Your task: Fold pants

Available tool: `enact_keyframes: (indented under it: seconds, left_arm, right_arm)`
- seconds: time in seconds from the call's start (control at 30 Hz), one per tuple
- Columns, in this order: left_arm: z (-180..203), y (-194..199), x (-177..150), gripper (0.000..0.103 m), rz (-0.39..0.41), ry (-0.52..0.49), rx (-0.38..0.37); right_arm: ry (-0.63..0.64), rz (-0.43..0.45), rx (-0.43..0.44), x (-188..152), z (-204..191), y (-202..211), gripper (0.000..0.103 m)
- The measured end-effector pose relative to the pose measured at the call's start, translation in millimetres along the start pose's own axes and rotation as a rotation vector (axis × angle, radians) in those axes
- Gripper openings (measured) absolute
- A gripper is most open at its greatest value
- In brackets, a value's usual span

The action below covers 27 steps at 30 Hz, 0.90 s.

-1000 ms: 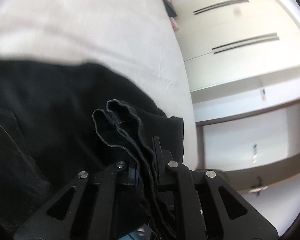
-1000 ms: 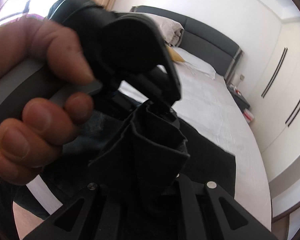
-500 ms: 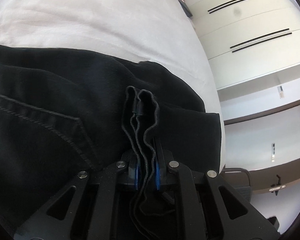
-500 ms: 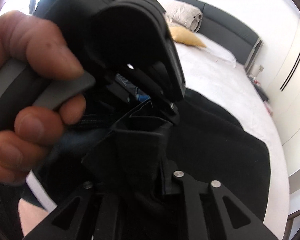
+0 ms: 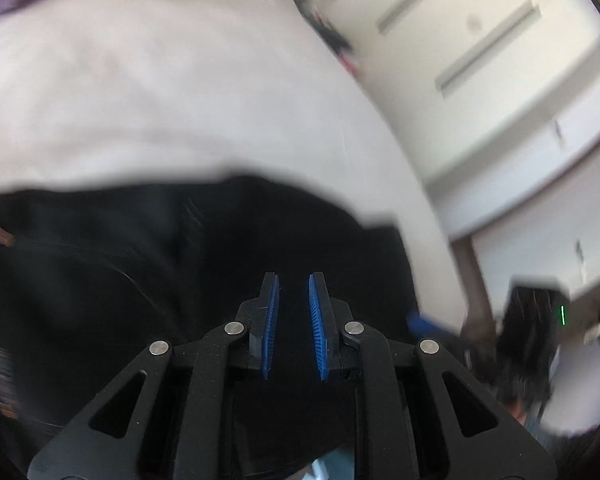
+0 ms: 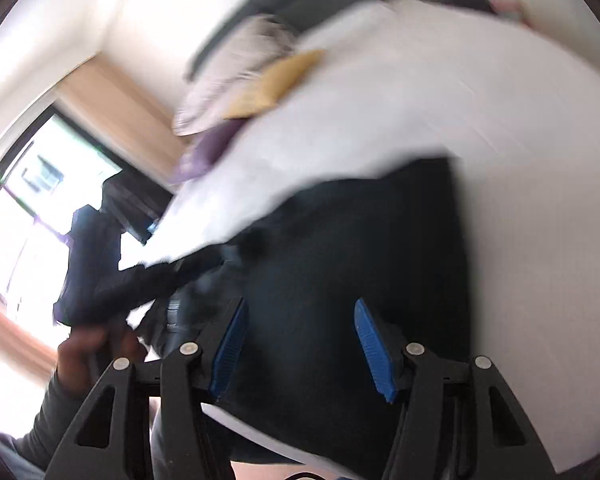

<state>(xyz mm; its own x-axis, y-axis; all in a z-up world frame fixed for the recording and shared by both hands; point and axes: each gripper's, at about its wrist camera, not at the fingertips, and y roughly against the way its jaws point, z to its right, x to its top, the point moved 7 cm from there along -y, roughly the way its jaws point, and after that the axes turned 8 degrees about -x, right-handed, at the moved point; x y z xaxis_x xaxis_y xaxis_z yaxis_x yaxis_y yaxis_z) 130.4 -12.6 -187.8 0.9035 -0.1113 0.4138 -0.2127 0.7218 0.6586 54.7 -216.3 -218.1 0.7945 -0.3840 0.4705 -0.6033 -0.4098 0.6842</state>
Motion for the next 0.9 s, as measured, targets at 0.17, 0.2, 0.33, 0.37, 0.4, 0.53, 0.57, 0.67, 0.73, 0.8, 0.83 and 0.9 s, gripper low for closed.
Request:
enact_keyframes:
  seconds: [0.17,0.2,0.33,0.37,0.4,0.53,0.57,0.67,0.73,0.8,0.83,0.9]
  left_arm:
    - [-15.2,-17.6,-57.5,0.015,0.000,-0.019,-0.010]
    - [-15.4,-13.1,-61.7,0.015,-0.002,-0.022,-0.009]
    - [0.0,13.5,-56.8,0.015,0.023,-0.085,0.065]
    - [7.5,18.8,-52.5,0.015,0.041,-0.114,0.057]
    - [19.0,19.3,-46.1,0.015,0.057,-0.125,0.044]
    - [28.9,-12.1,-53.0,0.015,0.016,-0.117,0.013]
    - [25.0,-26.4,-62.3,0.015,-0.027,-0.113,0.034]
    - [14.9,-21.8,-86.3,0.015,0.015,-0.104,0.024]
    - [8.6,-3.7,-94.6,0.015,0.032,-0.059,-0.011]
    - [9.6,-0.2,-92.6,0.015,0.051,-0.053,-0.002]
    - [12.8,-2.4,-88.1,0.015,0.065,-0.062,0.010]
    - [16.9,0.7,-82.5,0.015,0.096,-0.075,0.018]
  right_arm:
    - [-0.012,0.012,0.050,-46.4,42.4,19.1,0.037]
    - [-0.008,-0.002,0.045,-48.8,44.4,25.2,0.037]
    - [-0.028,-0.018,0.119,-17.3,47.5,55.2,0.043]
    - [-0.015,0.018,0.161,-9.6,37.8,64.9,0.048]
    - [-0.012,0.035,0.216,-6.5,29.4,69.0,0.060]
    - [-0.014,-0.119,0.273,-37.4,23.4,30.5,0.075]
    - [0.003,-0.164,0.209,-52.0,35.0,15.6,0.070]
    - [0.044,-0.108,0.211,-71.1,45.3,36.5,0.057]
    - [0.020,-0.153,0.209,-72.1,50.2,49.7,0.058]
    - [0.021,-0.137,0.237,-52.5,42.9,59.9,0.059]
    - [0.034,-0.094,0.266,-37.2,34.2,65.7,0.065]
    - [0.028,-0.017,0.309,-7.0,20.1,60.8,0.077]
